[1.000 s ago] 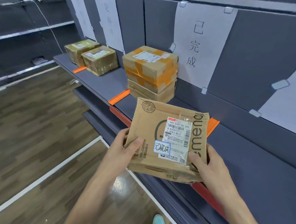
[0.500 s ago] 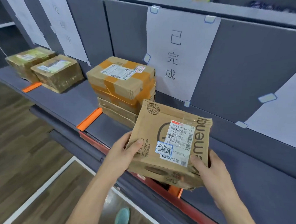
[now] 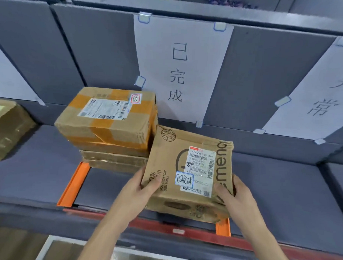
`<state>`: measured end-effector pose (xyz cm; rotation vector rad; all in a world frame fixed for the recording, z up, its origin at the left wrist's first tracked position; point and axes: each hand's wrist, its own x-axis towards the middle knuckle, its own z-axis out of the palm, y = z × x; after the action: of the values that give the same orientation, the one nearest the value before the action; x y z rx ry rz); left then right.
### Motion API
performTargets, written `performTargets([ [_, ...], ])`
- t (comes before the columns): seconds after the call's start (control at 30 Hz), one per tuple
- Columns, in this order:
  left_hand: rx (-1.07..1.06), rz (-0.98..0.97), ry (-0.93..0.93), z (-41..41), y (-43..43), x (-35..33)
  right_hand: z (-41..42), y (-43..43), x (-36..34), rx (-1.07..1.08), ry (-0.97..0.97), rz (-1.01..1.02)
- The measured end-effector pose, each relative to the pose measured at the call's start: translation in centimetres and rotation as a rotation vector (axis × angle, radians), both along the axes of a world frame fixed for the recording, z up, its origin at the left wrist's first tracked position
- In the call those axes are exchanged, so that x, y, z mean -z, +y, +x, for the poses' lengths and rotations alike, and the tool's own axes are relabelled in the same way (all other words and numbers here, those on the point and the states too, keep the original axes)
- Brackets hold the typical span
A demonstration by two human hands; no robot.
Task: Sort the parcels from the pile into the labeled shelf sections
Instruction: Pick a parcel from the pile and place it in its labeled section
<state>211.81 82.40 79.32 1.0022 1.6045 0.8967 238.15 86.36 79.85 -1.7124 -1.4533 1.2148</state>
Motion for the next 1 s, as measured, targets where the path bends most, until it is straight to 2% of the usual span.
performTargets([
  [0.5,0.021,-0.013,0.09,-0.3,1.6,2.1,-0.8,1.5,1.6,0.06,-0.024,-0.048],
  [0.73,0.009,0.0,0.219,0.1,1.8,1.0,-1.0,3.5,2.6,0.074,-0.053,-0.002],
  [1.0,-0.01,-0.032,0.224,0.5,1.9,0.9,-1.3,6.8,3.0,0.075,-0.115,0.033],
])
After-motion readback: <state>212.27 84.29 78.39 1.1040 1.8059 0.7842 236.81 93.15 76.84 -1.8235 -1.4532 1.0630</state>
